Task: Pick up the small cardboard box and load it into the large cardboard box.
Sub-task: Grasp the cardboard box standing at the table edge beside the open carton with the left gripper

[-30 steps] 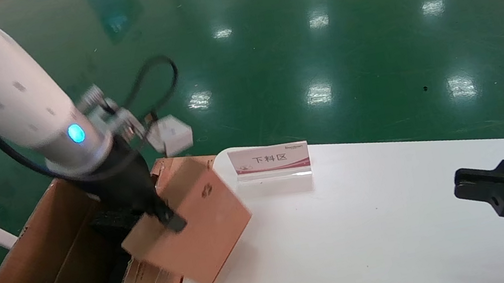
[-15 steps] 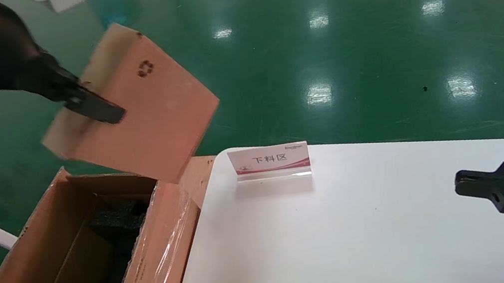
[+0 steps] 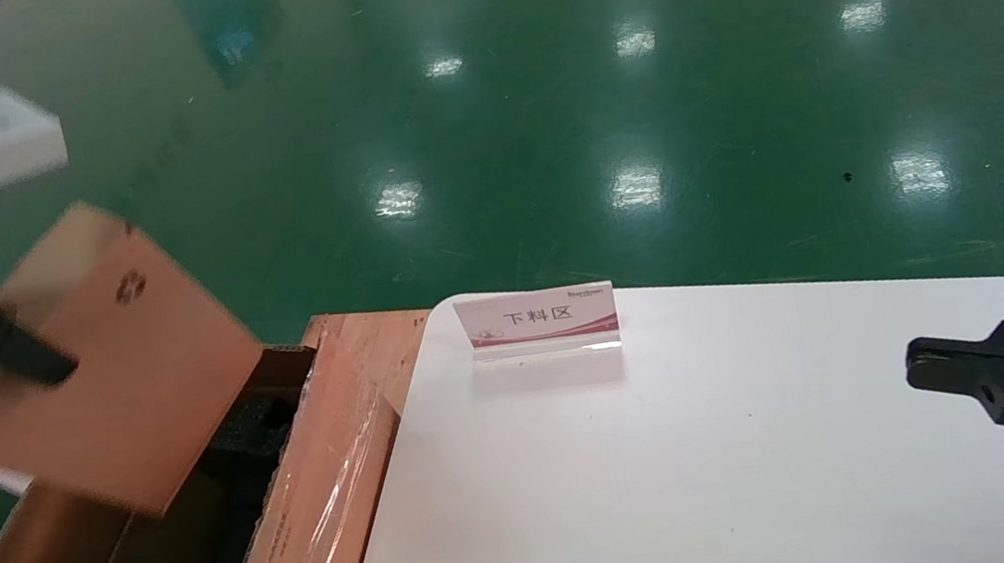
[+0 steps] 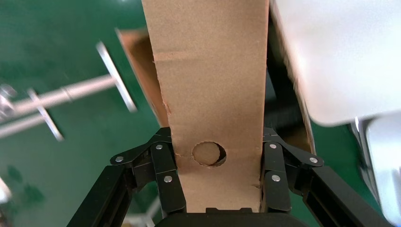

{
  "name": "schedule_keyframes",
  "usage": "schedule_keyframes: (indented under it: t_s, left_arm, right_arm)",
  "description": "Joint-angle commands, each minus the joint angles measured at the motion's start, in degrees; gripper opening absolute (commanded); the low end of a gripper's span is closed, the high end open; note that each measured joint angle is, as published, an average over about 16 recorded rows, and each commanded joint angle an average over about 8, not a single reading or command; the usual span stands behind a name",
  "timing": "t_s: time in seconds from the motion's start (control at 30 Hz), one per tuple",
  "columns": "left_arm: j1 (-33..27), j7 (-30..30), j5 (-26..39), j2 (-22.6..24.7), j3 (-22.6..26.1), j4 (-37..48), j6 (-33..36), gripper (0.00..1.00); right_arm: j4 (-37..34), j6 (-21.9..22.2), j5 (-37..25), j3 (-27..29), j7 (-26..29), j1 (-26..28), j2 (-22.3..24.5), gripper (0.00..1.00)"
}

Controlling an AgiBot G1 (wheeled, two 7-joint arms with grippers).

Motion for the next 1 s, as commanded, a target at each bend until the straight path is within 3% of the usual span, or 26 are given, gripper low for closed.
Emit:
schedule_keyframes:
  t_s: [0.03,0.3,1.0]
  left_arm:
    - [0.23,0.26,-1.56,0.07,3.25,0.19,-0.18,0.00]
    - [1.38,-0.98,-2.82,-3.30,9.24,-0.17,-2.20,0.00]
    - [8.22,-9.58,5.39,-12.20,11.63,-4.89,-13.24,0.00]
  right_arm:
    - [0.00,0.00,0.00,-0.01,0.00,0.00,0.00,1.00]
    - [0.00,0.02,0.02,-0.04,-0.02,0.01,0.01,1.00]
    - [0.00,0.05,0.07,-0.11,-0.05,0.02,0.04,1.00]
